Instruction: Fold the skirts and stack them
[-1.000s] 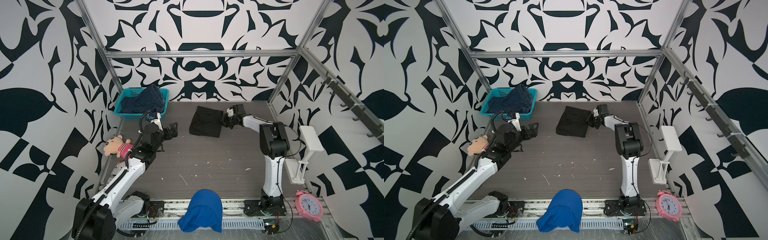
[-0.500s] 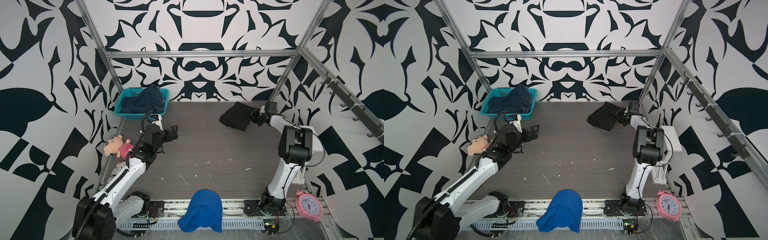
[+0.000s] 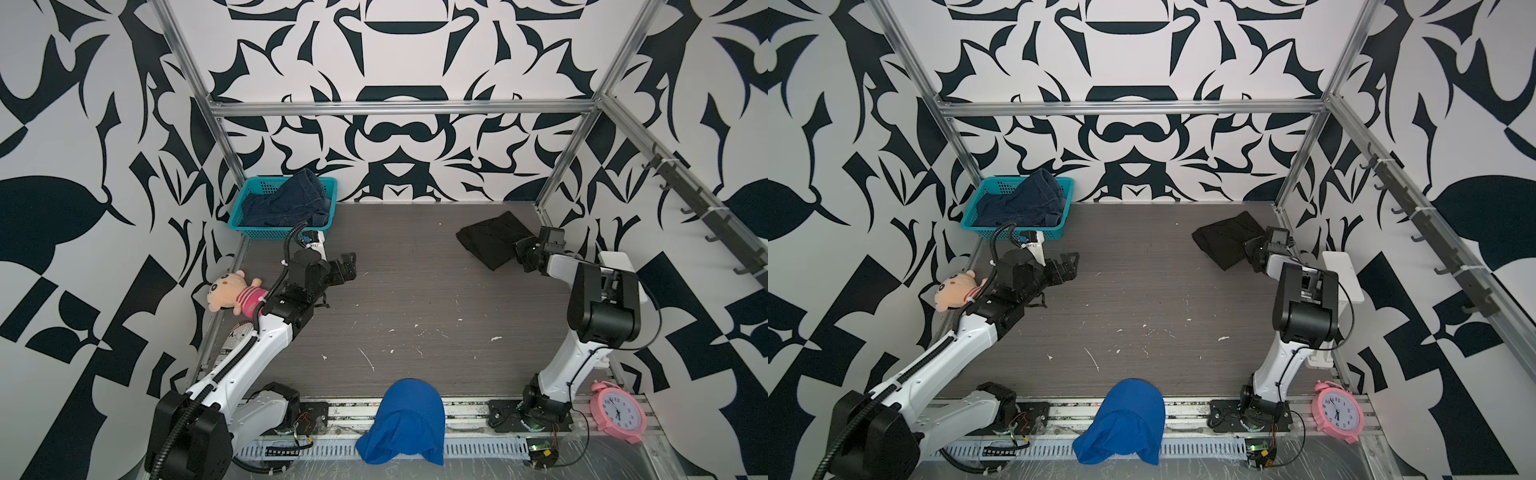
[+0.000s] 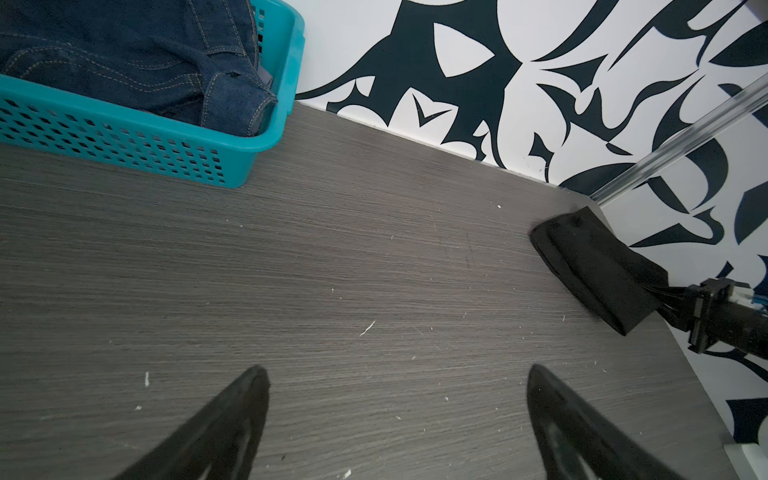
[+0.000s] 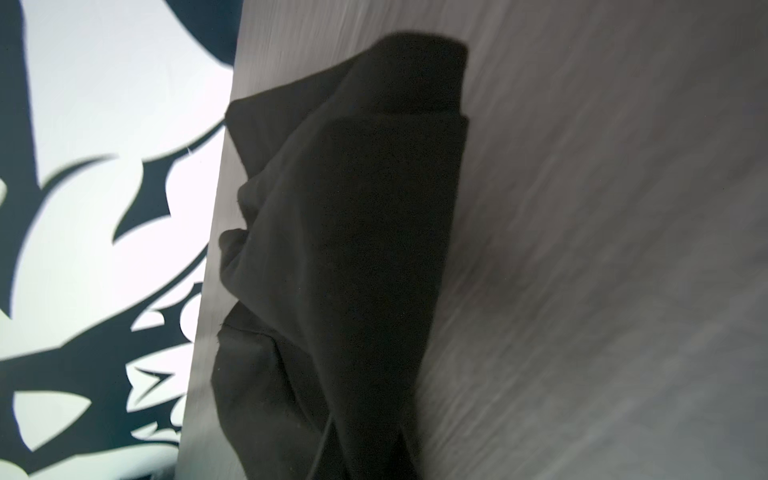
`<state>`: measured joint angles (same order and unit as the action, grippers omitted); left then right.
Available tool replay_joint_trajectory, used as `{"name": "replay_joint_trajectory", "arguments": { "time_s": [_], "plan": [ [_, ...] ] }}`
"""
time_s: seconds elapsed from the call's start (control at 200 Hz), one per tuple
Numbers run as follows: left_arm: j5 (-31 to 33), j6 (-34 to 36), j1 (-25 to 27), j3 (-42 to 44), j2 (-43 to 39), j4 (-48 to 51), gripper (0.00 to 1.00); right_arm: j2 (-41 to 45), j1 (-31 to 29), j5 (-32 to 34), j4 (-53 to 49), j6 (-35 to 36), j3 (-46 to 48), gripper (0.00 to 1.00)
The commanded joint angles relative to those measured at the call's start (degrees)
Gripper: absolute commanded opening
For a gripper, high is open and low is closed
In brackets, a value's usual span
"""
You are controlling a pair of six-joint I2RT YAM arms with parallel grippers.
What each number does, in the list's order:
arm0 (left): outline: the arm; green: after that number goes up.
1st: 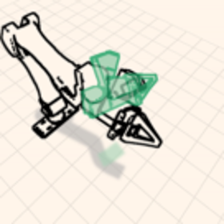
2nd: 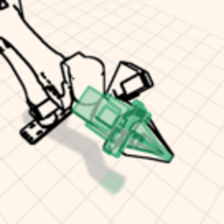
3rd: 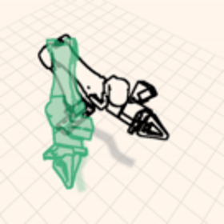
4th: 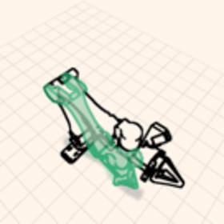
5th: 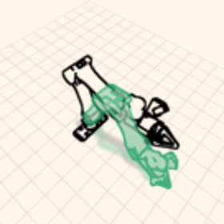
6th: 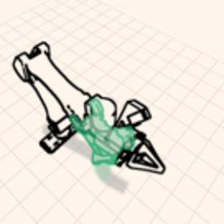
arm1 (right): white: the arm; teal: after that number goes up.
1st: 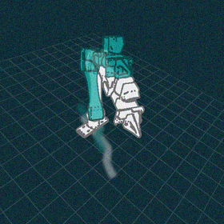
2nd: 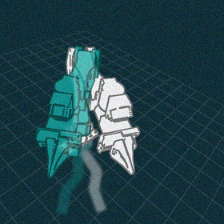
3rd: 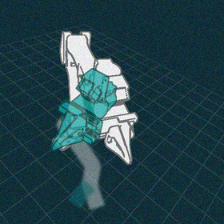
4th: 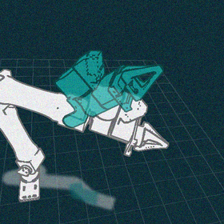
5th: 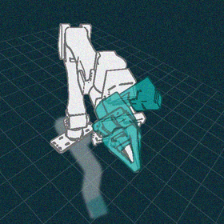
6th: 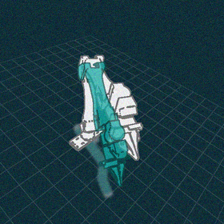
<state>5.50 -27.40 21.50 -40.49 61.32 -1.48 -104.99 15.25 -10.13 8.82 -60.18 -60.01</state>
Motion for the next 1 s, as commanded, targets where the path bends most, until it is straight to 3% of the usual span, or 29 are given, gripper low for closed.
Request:
{"name": "replay_joint_trajectory", "arguments": {
  "time_s": [0.0,0.13,0.335,0.995],
  "plan": [
    [1.26,-0.09,-0.14,-0.07,-1.79,0.20,0.99,5.87,1.61,6.00,6.83,-4.35,2.27,0.00],
    [1.30,0.11,-0.15,0.13,-1.59,0.16,0.99,6.90,2.24,6.42,5.52,-3.85,2.29,0.00],
    [0.27,-0.18,-0.14,-0.59,0.16,-0.64,1.00,0.03,2.22,5.74,9.86,-8.64,0.37,0.00],
    [0.17,-0.64,-0.14,-0.91,1.61,-0.29,1.00,-17.64,-1.18,10.08,10.67,-16.96,-17.13,0.00]
  ]
}}
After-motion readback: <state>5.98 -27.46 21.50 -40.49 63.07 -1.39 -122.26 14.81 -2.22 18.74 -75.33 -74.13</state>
